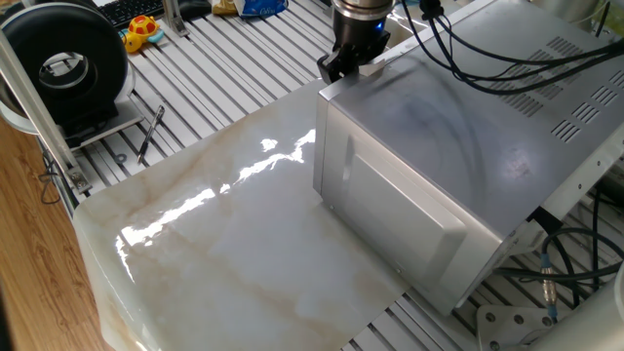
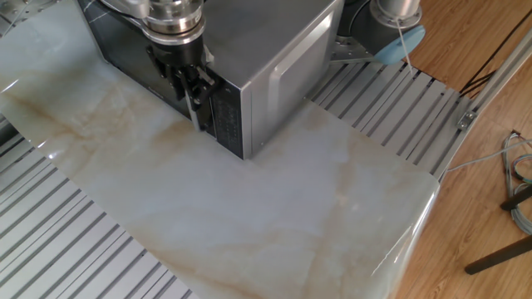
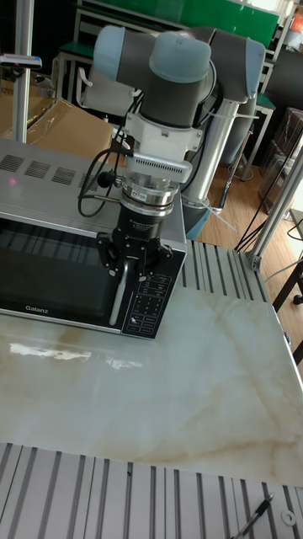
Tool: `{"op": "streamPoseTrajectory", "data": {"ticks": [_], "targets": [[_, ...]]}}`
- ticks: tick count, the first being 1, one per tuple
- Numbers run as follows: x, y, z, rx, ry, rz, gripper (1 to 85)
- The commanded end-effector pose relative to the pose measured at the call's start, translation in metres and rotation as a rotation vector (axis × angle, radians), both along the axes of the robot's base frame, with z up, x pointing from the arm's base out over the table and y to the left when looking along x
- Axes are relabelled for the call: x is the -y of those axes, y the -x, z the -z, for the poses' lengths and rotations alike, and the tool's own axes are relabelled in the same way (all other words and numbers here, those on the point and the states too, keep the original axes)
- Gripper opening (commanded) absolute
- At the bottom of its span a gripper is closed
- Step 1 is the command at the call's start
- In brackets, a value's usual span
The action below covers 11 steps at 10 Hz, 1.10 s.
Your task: Open the microwave door
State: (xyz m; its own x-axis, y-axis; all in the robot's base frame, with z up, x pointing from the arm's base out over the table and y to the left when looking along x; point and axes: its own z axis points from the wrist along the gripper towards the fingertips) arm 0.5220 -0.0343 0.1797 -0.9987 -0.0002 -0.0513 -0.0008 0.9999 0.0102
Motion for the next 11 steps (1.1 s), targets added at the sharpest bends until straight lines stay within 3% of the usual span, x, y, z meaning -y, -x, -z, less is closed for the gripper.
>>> {"op": "streamPoseTrajectory", "data": {"ticks": [1,11], "targets": [[-0.0028,-0.0004,0.0014,0.005,-0.02,0.006,33.7],[0.0024,0.0039,0.0024,-0.001,-0.015,-0.004,29.7]]}}
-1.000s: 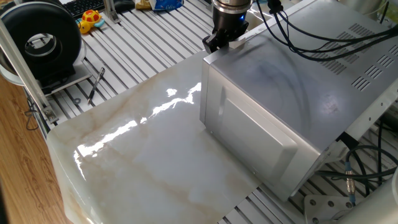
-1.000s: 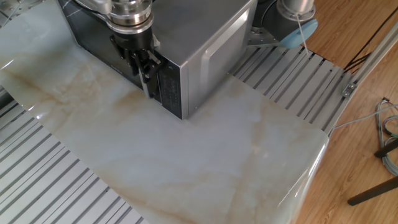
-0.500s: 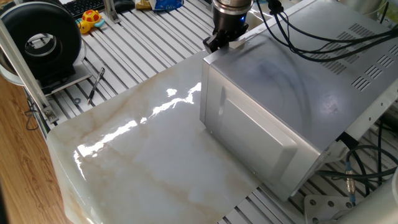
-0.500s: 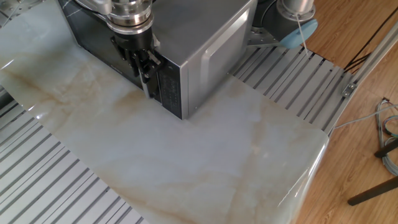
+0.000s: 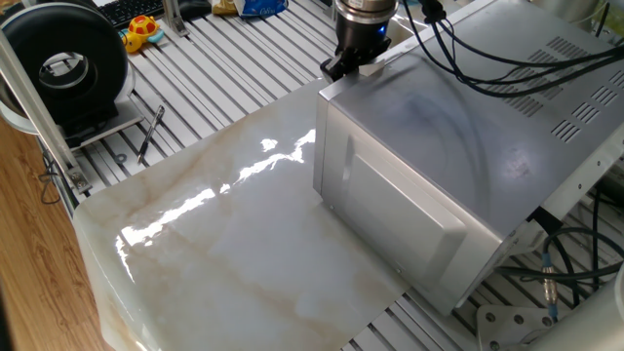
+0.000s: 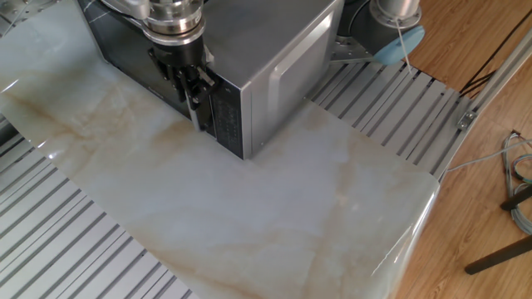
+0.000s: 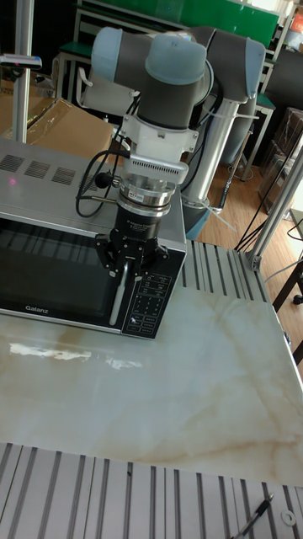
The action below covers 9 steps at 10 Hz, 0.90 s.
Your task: Open the microwave door
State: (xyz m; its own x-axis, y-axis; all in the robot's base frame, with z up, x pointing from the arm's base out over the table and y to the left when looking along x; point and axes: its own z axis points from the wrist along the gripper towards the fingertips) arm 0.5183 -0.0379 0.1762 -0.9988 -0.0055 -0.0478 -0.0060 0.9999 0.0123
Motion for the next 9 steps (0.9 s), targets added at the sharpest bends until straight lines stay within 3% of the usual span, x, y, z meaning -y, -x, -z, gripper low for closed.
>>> {"op": "streamPoseTrajectory", "data": {"ticks": [1,7,9], "targets": [[-0.0011,0.0008,-0.001,0.001,-0.013,0.002,29.3],[-0.0003,0.0063,-0.0025,-0.007,-0.013,0.006,28.3],[-0.0021,0.005,-0.0008,-0.005,-0.018,0.008,21.7]]}}
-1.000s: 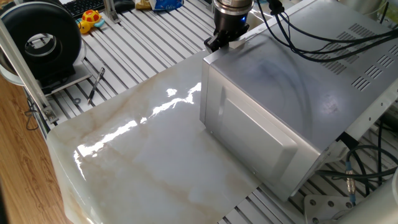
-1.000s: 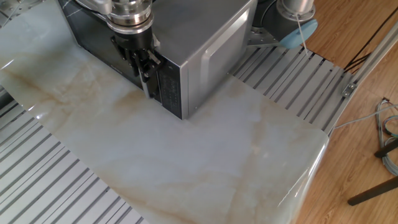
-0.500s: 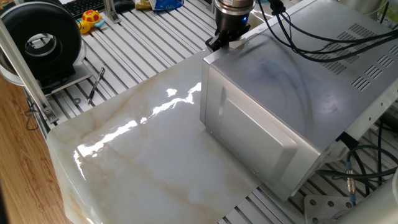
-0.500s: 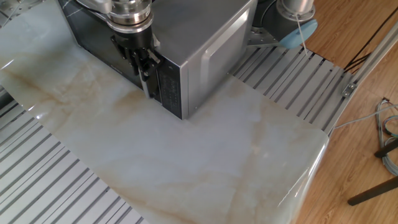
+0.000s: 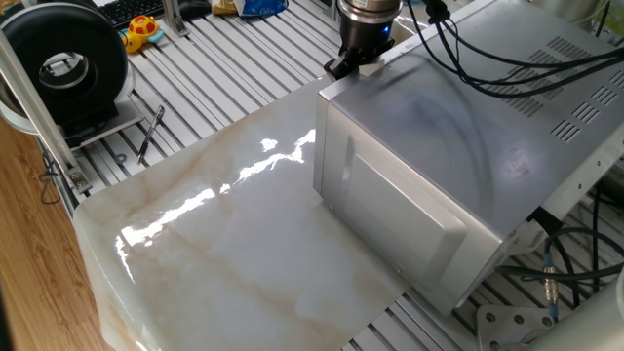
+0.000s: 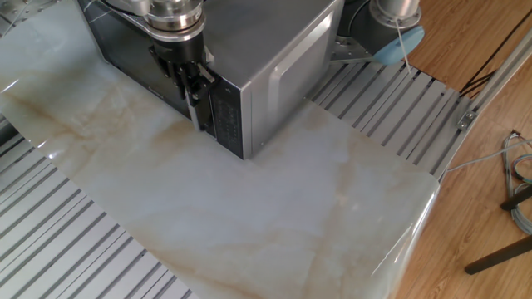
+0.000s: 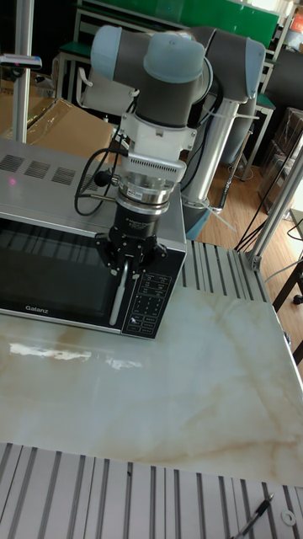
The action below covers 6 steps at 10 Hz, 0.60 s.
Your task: Open the microwave door
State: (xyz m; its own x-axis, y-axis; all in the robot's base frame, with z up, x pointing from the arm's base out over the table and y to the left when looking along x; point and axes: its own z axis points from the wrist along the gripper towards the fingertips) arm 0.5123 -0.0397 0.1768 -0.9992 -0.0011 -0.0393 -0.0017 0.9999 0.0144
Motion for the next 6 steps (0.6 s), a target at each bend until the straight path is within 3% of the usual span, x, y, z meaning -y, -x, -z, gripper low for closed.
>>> {"op": "streamPoseTrajectory", "data": {"ticks": [1,2,4,5,6], "targets": [[-0.006,-0.002,-0.001,0.0,-0.016,0.007,17.7],[-0.006,-0.002,-0.002,-0.008,-0.012,0.014,1.3],[-0.003,-0.009,-0.006,-0.025,-0.064,-0.017,1.3],[0.002,-0.017,-0.007,-0.035,-0.072,-0.035,1.3],[0.002,-0.025,-0.004,-0.025,-0.045,-0.043,1.3]]}}
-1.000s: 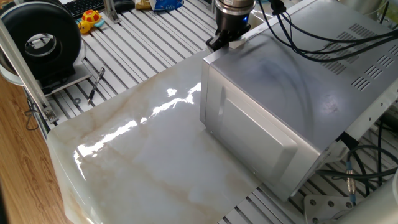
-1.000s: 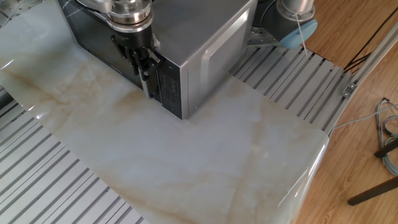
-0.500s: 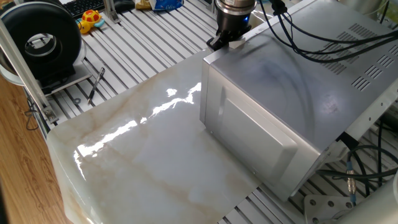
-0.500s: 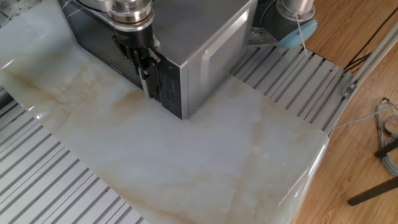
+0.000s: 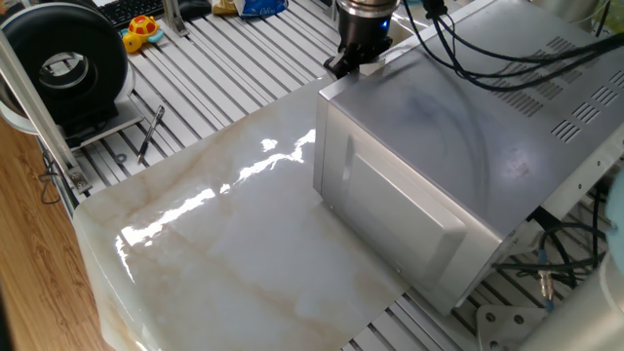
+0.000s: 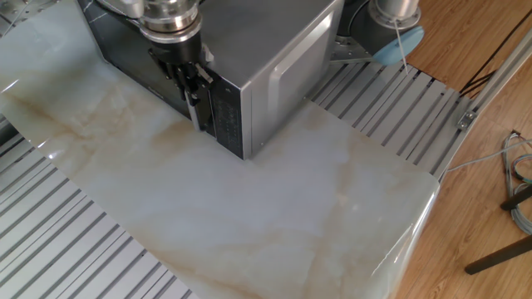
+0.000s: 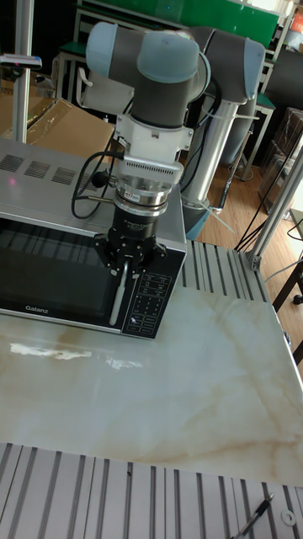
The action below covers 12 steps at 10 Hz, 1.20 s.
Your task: Open the microwave door
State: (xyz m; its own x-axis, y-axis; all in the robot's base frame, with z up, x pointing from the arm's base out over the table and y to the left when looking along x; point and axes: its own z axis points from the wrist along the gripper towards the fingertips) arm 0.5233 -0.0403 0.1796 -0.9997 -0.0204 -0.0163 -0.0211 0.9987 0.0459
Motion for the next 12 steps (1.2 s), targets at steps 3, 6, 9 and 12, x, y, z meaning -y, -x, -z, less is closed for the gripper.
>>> {"op": "streamPoseTrajectory", "data": {"ticks": [3,6,9,12], "targets": [[-0.026,-0.035,0.022,0.041,-0.047,0.0,1.3],[-0.006,-0.032,-0.002,0.002,-0.098,-0.033,1.3],[-0.018,-0.035,-0.008,-0.047,-0.024,0.01,1.3],[-0.007,-0.054,0.017,0.089,-0.068,-0.187,85.0]]}}
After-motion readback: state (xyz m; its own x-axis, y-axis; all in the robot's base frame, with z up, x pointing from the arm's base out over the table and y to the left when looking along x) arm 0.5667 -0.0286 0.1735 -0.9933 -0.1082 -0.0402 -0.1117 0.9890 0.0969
